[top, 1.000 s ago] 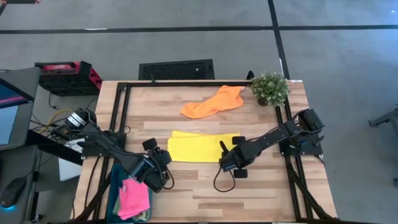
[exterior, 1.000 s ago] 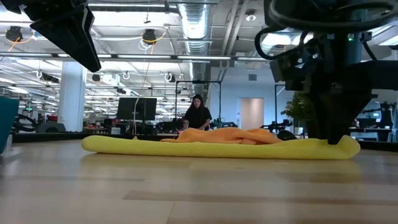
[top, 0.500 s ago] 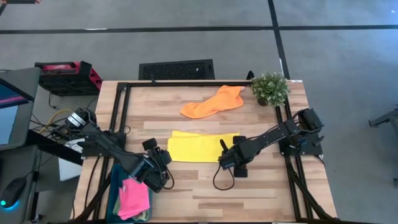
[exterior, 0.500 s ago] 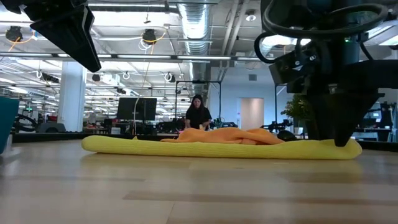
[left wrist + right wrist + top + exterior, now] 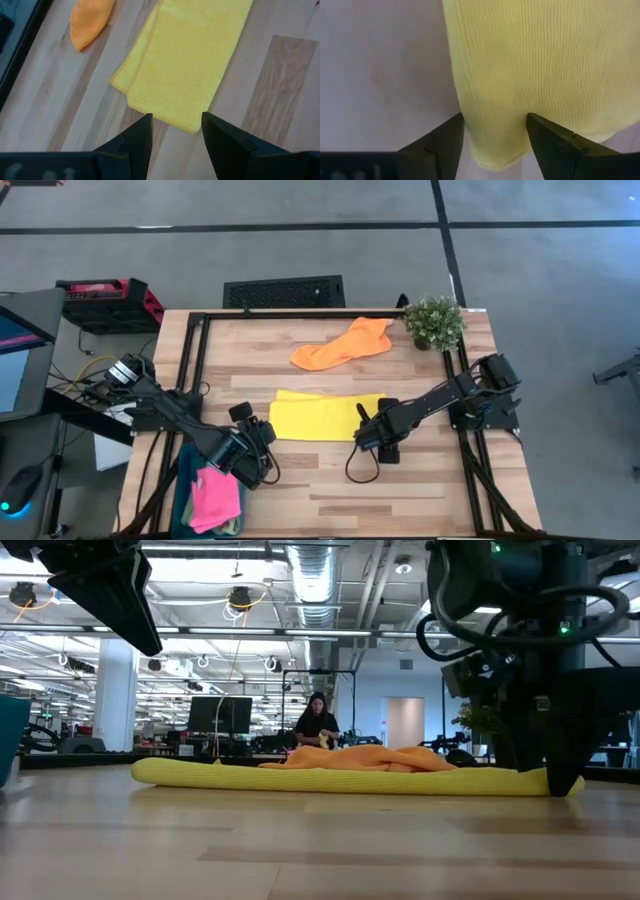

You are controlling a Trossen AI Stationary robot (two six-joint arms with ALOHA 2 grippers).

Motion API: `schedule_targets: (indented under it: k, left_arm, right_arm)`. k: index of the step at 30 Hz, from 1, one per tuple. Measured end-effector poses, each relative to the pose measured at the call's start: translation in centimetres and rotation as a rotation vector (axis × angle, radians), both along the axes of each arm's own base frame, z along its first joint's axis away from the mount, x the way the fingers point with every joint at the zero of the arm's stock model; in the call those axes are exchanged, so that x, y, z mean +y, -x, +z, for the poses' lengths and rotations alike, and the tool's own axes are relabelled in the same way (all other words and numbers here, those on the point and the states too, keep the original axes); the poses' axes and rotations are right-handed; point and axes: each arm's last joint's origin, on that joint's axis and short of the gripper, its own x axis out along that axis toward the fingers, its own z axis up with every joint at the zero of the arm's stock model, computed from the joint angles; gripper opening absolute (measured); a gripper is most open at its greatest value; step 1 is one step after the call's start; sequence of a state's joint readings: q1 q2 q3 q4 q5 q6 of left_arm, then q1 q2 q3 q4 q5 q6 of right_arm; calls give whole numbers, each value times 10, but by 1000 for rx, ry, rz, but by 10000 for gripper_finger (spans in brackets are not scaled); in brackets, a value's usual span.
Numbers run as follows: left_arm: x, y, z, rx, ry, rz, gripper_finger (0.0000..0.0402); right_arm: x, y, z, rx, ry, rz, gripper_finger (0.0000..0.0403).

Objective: Fold microfiber towels
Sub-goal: Fold the yellow microfiber towel

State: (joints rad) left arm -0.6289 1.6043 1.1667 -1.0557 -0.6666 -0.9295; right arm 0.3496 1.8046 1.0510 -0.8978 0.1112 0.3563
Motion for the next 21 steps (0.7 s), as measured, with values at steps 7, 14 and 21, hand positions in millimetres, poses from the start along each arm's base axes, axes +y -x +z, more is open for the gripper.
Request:
schedule_targets:
  k: [7, 14, 21]
  left_arm:
    - [0, 0, 0, 2, 3, 0, 162]
    - [0, 0, 0, 1, 6, 1, 162]
    - [0, 0, 0, -1, 7, 2, 162]
  right_arm:
    - [-1, 5, -6, -7, 3, -34, 240]
    - [-2, 5, -7, -12, 16, -33, 206]
    - [0, 3, -8, -32, -6, -32, 62]
